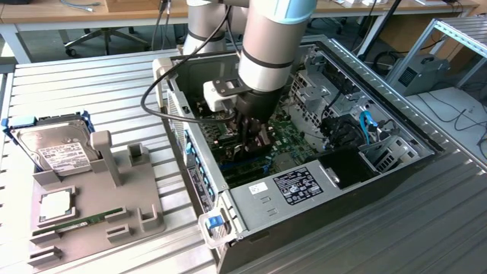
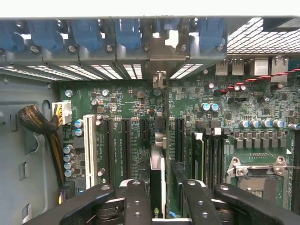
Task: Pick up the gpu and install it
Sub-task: 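Insert the gpu into the slot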
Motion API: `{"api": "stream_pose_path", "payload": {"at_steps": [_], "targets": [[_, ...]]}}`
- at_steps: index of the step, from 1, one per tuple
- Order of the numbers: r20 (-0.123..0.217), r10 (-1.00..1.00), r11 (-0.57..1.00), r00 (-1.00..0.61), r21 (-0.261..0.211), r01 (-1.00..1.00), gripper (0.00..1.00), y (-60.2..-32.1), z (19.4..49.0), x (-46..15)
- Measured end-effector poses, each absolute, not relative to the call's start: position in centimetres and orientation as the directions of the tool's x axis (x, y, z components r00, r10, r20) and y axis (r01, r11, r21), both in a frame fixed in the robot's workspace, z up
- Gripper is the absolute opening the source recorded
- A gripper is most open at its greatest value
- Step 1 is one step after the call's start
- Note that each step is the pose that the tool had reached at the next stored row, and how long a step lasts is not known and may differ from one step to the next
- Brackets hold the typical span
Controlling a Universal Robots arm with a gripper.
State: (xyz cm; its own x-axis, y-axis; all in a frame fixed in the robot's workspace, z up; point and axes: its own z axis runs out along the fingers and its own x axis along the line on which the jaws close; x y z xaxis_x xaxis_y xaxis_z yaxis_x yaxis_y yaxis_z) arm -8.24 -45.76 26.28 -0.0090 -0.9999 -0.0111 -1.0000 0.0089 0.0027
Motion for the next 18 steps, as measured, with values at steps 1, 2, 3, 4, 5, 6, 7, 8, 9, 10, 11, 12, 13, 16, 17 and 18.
{"api": "stream_pose_path", "payload": {"at_steps": [1,2,3,4,5,6,7,8,9,10,11,12,13,16,17,18], "targets": [[-0.01,-1.0,0.009,-0.009,0.003,-1.0,0.34,-45.7,26.7,-8.2],[-0.009,-1.0,0.009,-0.009,0.003,-1.0,0.34,-45.6,27.1,-8.2],[-0.008,-1.0,0.009,-0.009,0.003,-1.0,0.34,-45.5,27.6,-8.2],[-0.006,-1.0,0.009,-0.009,0.002,-1.0,0.34,-45.3,28.1,-8.2],[-0.004,-1.0,0.009,-0.009,0.002,-1.0,0.34,-45.2,28.6,-8.2],[-0.001,-1.0,0.009,-0.009,0.002,-1.0,0.34,-45.0,29.2,-8.2],[0.002,-1.0,0.009,-0.009,0.002,-1.0,0.34,-44.7,29.7,-8.2],[0.006,-1.0,0.009,-0.009,0.002,-1.0,0.32,-44.6,30.0,-8.2],[0.008,-1.0,0.009,-0.009,0.002,-1.0,0.25,-44.5,30.2,-8.2],[0.009,-1.0,0.009,-0.009,0.002,-1.0,0.19,-44.5,30.2,-8.2],[0.009,-1.0,0.009,-0.009,0.004,-1.0,0.13,-44.5,30.2,-8.1],[0.009,-1.0,0.009,-0.009,0.007,-1.0,0.13,-44.5,30.2,-7.9],[0.009,-1.0,0.009,-0.009,0.013,-1.0,0.11,-44.5,30.2,-7.6],[0.009,-1.0,0.009,-0.009,0.027,-1.0,0.11,-44.6,30.2,-6.7],[0.009,-1.0,0.009,-0.009,0.032,-0.999,0.11,-44.6,30.2,-6.4],[0.009,-1.0,0.009,-0.009,0.039,-0.999,0.11,-44.6,30.2,-6.0]]}}
